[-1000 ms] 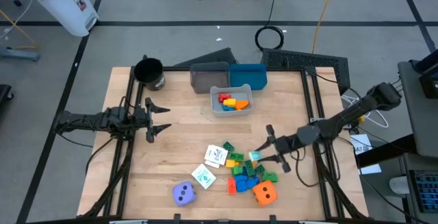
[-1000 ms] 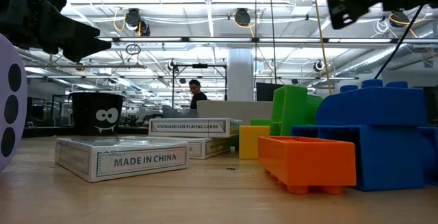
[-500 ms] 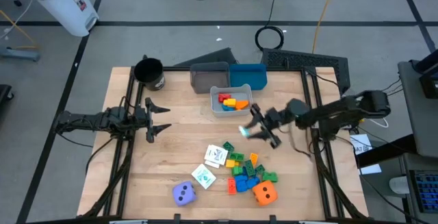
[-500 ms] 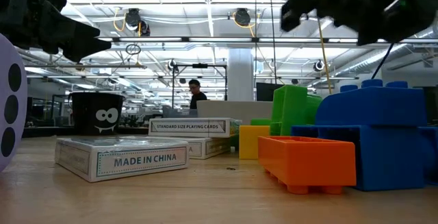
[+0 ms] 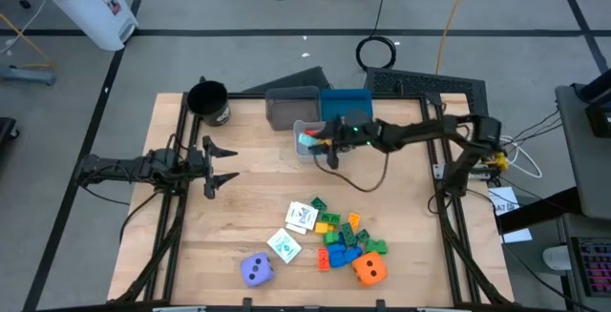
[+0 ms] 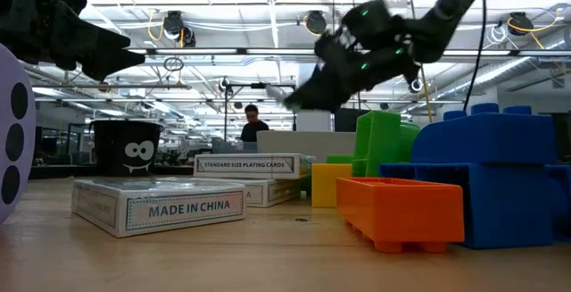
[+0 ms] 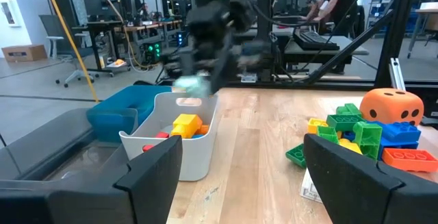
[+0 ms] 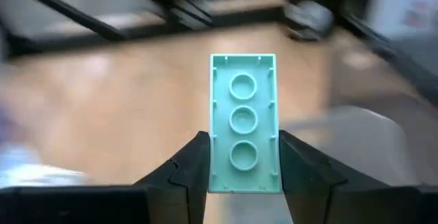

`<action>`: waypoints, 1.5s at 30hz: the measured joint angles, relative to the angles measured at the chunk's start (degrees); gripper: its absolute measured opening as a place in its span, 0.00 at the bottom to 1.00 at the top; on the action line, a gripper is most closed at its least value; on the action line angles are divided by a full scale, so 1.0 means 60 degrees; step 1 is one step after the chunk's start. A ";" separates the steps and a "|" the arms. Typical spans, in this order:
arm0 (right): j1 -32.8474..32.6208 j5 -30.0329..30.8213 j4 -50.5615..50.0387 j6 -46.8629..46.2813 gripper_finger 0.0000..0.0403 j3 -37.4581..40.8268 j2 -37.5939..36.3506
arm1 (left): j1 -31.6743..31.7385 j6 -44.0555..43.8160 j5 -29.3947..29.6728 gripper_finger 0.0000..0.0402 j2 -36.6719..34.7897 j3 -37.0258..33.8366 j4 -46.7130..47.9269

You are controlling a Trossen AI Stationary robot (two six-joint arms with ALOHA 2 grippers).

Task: Pick & Place Toys
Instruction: Put the light blue game piece into the gray bin, then put the orange game piece into the gray bin

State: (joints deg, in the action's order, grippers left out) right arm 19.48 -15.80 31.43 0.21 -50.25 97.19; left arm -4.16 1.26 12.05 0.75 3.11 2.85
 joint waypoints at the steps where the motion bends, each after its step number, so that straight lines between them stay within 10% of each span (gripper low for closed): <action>1: 0.0084 0.0134 -0.0216 0.0132 0.33 -0.0114 0.0196 | 0.0003 0.0000 0.0000 0.77 -0.0004 0.0000 0.0000; 13: 0.0039 0.1907 -0.0165 0.0894 0.49 -0.0482 0.1187 | 0.0002 0.0000 0.0004 0.77 -0.0004 0.0000 -0.0002; 28: -0.0691 0.1896 -0.2768 -0.0164 0.69 -0.0471 -0.1167 | 0.0004 0.0000 0.0000 0.77 -0.0004 0.0000 0.0004; 45: -0.5953 0.1859 -0.6489 -0.1461 0.69 -0.0393 -0.1950 | 0.0003 0.0000 0.0000 0.77 -0.0004 0.0000 0.0001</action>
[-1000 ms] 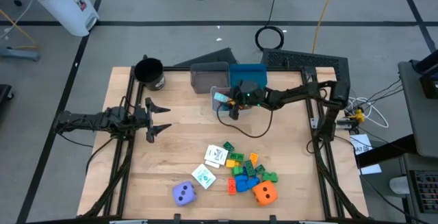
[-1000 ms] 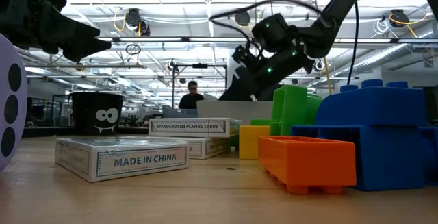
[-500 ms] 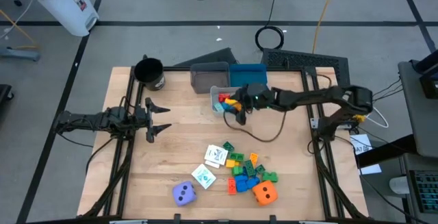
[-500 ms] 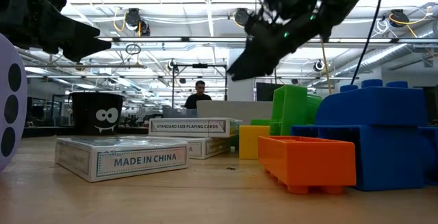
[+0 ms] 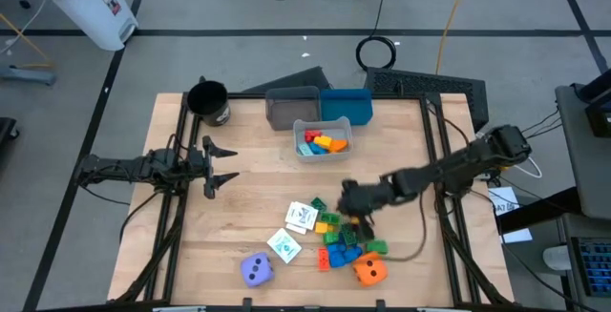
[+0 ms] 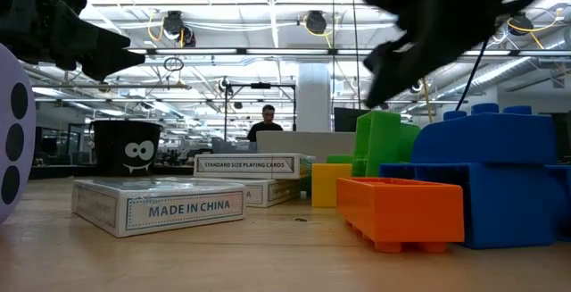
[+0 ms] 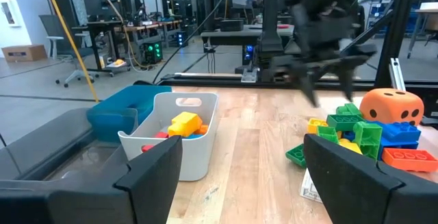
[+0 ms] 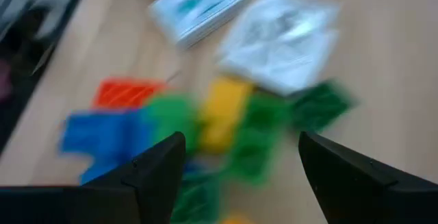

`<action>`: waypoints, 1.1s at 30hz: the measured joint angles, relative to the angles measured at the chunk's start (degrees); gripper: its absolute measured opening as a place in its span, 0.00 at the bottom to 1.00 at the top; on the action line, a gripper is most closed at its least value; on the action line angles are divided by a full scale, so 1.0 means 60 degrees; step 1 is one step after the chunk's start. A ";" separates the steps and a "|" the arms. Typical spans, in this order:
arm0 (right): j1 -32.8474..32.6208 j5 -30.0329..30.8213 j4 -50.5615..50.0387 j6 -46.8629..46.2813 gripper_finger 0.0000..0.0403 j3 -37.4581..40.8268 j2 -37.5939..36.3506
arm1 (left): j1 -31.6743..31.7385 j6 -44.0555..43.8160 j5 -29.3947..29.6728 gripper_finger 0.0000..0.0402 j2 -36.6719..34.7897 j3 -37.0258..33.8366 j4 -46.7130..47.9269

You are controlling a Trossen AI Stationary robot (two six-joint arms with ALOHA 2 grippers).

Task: Pick & Place Toys
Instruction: Put the orange game piece into the gray bin

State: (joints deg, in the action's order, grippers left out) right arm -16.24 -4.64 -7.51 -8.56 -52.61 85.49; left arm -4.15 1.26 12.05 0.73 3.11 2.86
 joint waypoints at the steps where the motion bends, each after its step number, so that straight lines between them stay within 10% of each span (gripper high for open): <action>1: -0.0311 -0.0002 -0.0088 -0.0002 0.69 0.0002 0.0000 | 0.0000 0.0000 0.0000 0.77 0.0000 0.0000 -0.0001; 19: -0.0724 -0.0178 -0.0530 -0.1819 0.60 0.0385 0.0434 | -0.0001 0.0000 0.0000 0.77 0.0000 0.0000 -0.0001; 33: 0.0590 0.2248 -0.0655 -0.1267 0.60 0.0635 0.0452 | -0.0002 0.0000 0.0000 0.77 0.0003 0.0000 -0.0001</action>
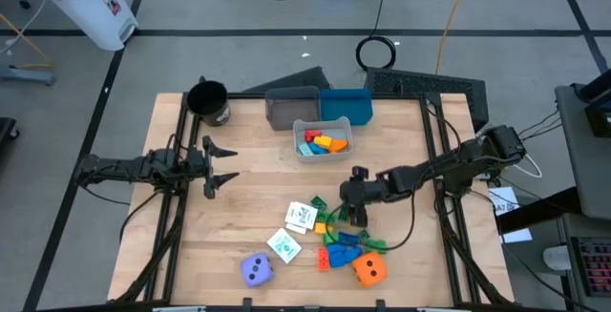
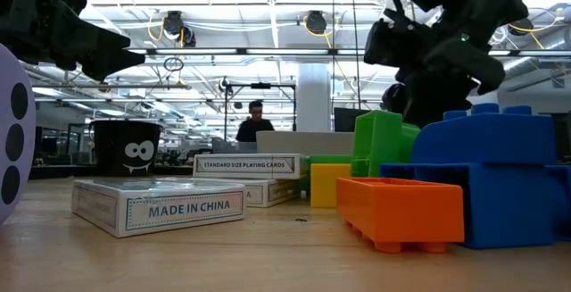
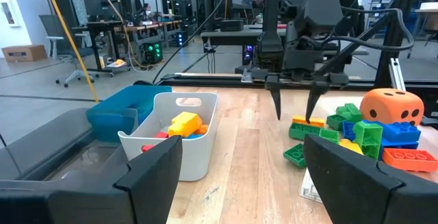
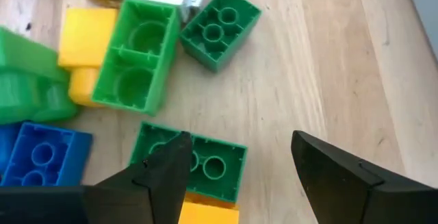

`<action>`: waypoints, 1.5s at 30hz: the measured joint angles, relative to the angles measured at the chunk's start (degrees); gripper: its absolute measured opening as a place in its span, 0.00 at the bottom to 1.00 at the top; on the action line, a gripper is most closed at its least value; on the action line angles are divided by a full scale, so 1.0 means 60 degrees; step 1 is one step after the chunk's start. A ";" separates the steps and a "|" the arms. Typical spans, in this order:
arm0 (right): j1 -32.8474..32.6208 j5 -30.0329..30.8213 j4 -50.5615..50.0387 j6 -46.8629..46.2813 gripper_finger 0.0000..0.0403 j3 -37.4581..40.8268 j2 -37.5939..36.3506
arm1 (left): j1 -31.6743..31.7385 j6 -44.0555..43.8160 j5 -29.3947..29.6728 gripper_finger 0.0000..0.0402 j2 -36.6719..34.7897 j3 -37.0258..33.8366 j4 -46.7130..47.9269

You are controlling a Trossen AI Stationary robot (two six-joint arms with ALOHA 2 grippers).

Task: Pick & Place Toys
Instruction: Put the orange game piece into the gray bin

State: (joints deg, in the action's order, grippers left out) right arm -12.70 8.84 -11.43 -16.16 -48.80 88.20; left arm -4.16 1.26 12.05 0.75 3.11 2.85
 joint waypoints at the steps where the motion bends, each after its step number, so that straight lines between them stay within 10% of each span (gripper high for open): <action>1: 0.0006 -0.0003 -0.0084 -0.0022 0.60 0.0000 0.0000 | 0.0000 0.0000 0.0000 0.77 -0.0003 0.0000 0.0000; 9: -0.0343 -0.1700 -0.0622 0.0567 0.60 -0.0001 0.0000 | 0.0001 0.0000 0.0000 0.77 -0.0003 0.0000 0.0000; 36: -0.1087 -0.1725 -0.1815 -0.2414 0.53 -0.0030 0.0035 | 0.0003 0.0000 0.0000 0.77 -0.0001 -0.0004 0.0000; 45: -0.0811 0.0676 -0.2011 -0.0312 0.49 -0.0005 0.0110 | 0.0001 0.0000 0.0000 0.77 -0.0001 -0.0004 0.0000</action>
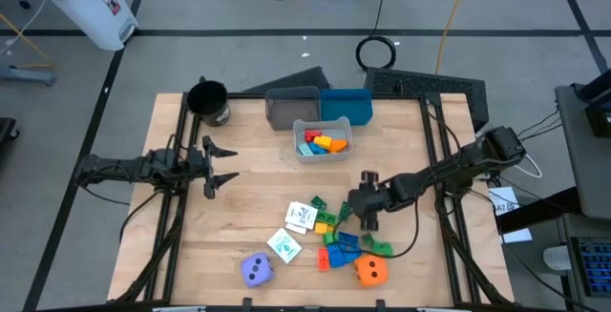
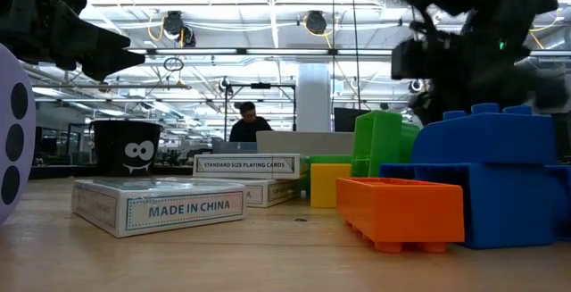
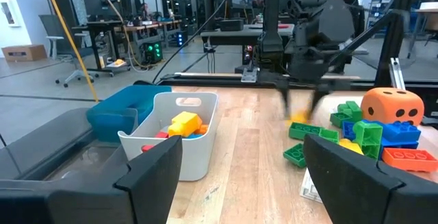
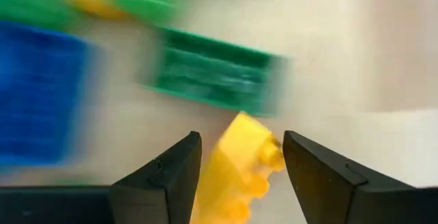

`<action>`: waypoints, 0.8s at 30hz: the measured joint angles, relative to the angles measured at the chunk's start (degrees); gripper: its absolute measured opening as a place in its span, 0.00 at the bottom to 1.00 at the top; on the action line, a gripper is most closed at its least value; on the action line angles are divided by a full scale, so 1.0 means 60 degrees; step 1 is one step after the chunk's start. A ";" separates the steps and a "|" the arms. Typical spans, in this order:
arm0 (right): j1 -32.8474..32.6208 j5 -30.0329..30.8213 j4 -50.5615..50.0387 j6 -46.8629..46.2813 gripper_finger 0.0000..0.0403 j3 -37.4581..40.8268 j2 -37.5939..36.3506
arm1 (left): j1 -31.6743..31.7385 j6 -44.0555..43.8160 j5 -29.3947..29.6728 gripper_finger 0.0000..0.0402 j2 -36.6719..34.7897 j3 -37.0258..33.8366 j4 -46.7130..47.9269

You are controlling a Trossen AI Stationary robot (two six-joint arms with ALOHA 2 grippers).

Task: Pick & Place Toys
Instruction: Put the orange game piece into the gray bin

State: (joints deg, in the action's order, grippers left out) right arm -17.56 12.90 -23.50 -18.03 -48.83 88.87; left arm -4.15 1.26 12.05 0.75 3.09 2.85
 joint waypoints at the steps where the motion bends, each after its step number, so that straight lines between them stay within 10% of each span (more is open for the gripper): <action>1: 0.0039 0.0476 -0.0043 0.0238 0.48 0.0015 0.0003 | 0.0000 0.0000 0.0000 0.77 -0.0001 0.0000 0.0000; 13: 0.0052 0.1226 -0.0165 0.0873 0.51 0.0005 -0.0531 | -0.0001 0.0000 0.0000 0.77 -0.0002 0.0000 0.0001; 24: 0.1164 0.1049 -0.2797 -0.3314 0.61 -0.0002 -0.2609 | -0.0001 0.0000 0.0000 0.77 0.0000 0.0002 0.0004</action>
State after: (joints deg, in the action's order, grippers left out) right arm -10.58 19.19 -40.28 -37.92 -48.84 73.21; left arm -4.15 1.26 12.05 0.74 3.11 2.87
